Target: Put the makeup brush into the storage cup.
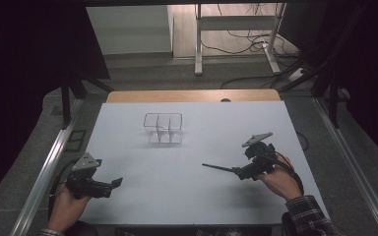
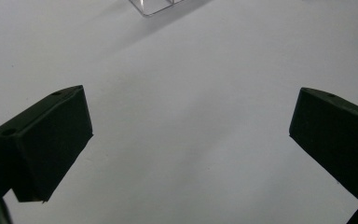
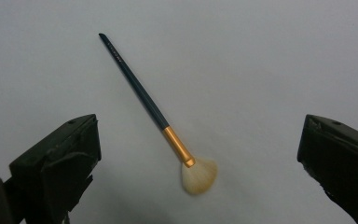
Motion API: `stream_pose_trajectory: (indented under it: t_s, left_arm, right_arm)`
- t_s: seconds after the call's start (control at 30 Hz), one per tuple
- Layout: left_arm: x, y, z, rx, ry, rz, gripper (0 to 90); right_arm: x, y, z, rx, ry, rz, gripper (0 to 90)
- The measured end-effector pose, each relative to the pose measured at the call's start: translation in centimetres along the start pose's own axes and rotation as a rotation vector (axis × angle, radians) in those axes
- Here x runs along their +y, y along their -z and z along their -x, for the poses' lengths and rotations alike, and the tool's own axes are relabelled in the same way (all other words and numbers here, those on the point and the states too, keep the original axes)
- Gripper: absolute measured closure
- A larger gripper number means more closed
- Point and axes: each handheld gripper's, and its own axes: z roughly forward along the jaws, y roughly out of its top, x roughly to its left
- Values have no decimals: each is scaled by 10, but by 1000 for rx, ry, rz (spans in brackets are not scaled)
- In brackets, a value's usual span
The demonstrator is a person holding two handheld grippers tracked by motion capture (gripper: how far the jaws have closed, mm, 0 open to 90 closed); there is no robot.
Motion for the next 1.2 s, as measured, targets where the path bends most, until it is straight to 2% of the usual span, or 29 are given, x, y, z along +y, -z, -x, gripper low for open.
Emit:
stream_pose_trajectory:
  t_s: [0.57, 0.93, 1.2]
  left_arm:
    - [0, -1, 0, 0, -5, -11, 0]
    - [0, -1, 0, 1, -3, -8, 0]
    - [0, -1, 0, 0, -5, -9, 0]
  right_arm:
    - [17, -12, -6, 16, -3, -11, 0]
    - [34, -20, -14, 32, 0, -10, 0]
    - [32, -25, -11, 35, -4, -28, 0]
